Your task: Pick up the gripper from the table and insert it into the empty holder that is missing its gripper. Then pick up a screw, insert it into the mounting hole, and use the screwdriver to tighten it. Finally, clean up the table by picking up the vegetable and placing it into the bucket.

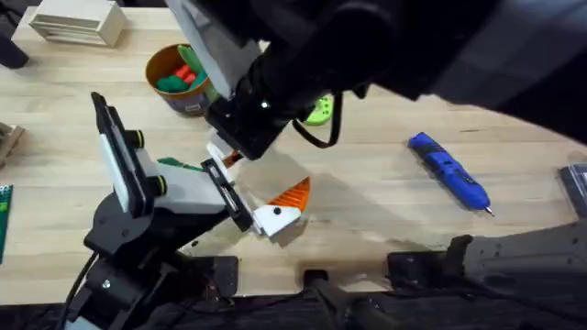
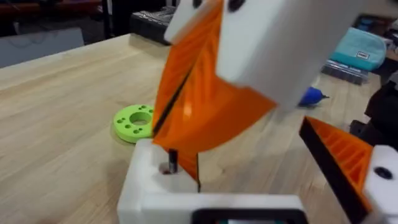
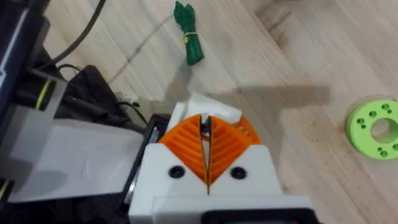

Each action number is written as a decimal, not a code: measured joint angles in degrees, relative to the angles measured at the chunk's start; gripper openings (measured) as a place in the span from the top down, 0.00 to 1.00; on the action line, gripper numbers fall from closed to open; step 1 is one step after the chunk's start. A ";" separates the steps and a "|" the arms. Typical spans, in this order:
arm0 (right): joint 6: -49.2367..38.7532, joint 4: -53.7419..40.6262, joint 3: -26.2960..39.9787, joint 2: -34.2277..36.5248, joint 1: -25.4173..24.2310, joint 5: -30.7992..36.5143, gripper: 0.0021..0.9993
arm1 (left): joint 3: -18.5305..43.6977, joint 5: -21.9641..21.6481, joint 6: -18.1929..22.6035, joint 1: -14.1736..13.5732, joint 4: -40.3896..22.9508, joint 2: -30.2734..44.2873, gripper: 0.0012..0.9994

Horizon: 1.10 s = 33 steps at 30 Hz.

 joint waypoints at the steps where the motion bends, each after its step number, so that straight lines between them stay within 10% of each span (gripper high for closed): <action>1: 0.00 0.58 0.31 1.09 -0.04 0.02 0.99 | 0.00 0.07 -0.39 -0.01 0.00 0.07 0.01; 33: -1.84 -1.72 0.81 1.78 -0.15 0.00 1.00 | 0.00 0.90 -0.60 -0.15 0.00 0.11 0.01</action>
